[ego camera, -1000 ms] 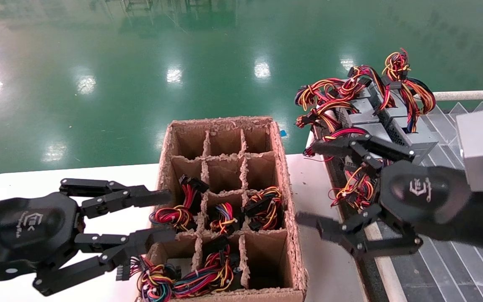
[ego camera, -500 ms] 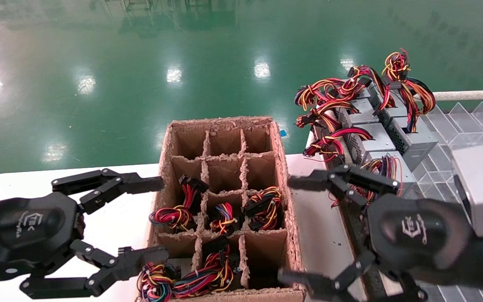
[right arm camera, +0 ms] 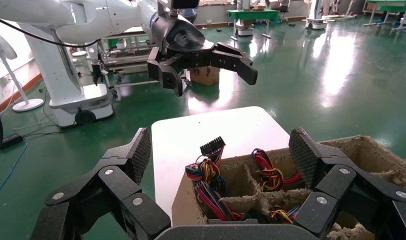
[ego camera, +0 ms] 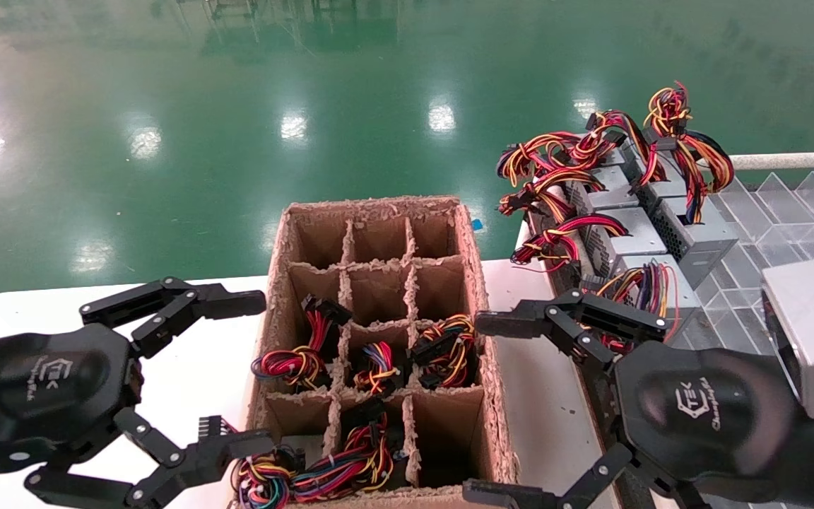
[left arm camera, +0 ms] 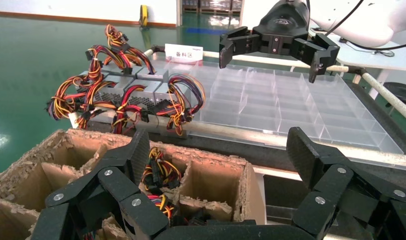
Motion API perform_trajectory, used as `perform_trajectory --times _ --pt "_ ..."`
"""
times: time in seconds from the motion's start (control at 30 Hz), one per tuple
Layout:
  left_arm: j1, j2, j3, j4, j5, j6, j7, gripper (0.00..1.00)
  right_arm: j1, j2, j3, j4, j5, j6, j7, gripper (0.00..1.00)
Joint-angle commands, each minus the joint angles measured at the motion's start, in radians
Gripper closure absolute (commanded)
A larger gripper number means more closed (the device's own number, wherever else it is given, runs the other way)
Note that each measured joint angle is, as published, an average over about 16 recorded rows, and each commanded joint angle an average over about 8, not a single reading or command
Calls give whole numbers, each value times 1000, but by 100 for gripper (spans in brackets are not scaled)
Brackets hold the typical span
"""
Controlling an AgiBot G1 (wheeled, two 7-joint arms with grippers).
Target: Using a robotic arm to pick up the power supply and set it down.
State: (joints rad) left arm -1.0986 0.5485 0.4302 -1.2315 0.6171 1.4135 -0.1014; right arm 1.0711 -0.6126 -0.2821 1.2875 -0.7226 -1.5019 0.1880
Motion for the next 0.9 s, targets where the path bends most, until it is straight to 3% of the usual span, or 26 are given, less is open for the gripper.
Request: perform_trajectory --times 0.03,0.9 --pt "0 0 0 0 0 0 0 0 0 0 0 -1 -1 1 0 0" --pt "0 0 0 0 0 0 0 0 3 2 3 -3 -7 6 0 0"
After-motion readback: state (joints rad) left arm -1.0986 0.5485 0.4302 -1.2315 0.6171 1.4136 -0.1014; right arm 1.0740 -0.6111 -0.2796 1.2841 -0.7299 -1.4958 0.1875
